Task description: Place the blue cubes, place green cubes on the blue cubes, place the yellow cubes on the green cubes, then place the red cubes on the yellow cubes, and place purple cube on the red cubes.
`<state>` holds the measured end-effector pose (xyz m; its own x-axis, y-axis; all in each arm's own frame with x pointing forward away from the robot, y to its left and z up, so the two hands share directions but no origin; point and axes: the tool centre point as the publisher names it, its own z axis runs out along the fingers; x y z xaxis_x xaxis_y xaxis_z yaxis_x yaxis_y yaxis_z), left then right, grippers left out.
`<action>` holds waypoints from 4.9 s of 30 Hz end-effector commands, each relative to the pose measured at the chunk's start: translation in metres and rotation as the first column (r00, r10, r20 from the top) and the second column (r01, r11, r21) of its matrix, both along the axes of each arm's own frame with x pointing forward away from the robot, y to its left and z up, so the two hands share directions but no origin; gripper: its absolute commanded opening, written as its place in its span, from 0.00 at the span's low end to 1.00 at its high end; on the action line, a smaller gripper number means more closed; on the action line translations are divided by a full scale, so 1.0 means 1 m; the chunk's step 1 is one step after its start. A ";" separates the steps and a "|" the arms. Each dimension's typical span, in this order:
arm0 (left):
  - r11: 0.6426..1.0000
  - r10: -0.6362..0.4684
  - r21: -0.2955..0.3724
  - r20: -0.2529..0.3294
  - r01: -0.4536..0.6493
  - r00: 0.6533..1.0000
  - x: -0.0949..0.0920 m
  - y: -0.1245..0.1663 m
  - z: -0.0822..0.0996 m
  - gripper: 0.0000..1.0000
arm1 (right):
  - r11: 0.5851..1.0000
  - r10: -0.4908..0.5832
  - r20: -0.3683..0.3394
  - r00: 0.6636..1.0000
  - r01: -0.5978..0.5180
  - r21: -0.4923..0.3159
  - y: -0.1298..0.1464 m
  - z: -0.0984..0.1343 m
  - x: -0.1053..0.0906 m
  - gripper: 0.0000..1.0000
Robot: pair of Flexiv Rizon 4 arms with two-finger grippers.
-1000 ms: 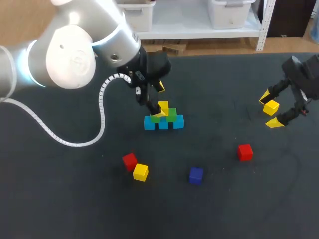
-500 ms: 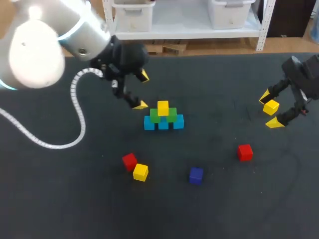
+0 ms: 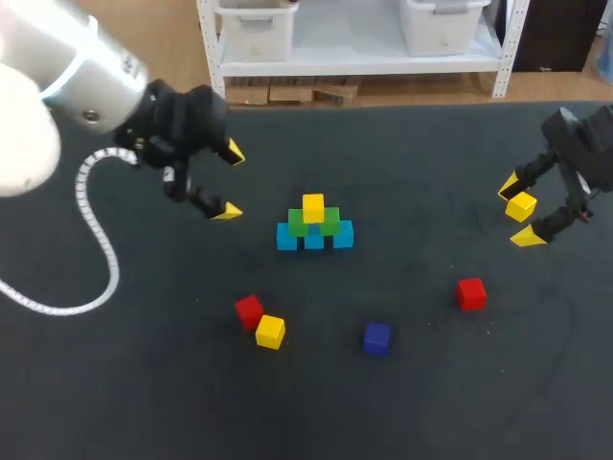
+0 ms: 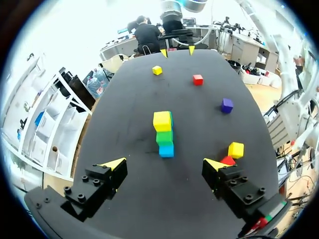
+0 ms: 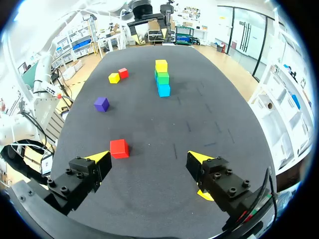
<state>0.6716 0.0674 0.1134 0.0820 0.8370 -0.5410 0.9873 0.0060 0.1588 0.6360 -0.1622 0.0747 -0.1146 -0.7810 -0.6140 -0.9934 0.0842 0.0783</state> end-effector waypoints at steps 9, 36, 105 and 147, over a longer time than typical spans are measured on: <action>0.996 -0.076 0.054 -0.018 0.077 0.997 -0.001 0.030 0.005 1.00 | 1.000 0.000 0.001 1.000 0.000 0.002 0.000 0.000 -0.001 1.00; 0.996 -0.056 0.064 -0.037 0.059 0.998 0.001 0.031 0.004 1.00 | 0.902 0.430 0.040 0.902 -0.427 -0.064 -0.045 0.000 0.035 1.00; 0.996 -0.056 0.064 -0.037 0.059 0.998 0.001 0.031 0.004 1.00 | 0.719 0.687 0.141 0.713 -0.695 0.007 -0.068 -0.080 0.102 0.47; 0.996 -0.056 0.064 -0.037 0.059 0.998 0.001 0.031 0.004 1.00 | 0.992 -0.017 0.417 0.909 0.068 -0.108 0.054 0.016 0.048 0.00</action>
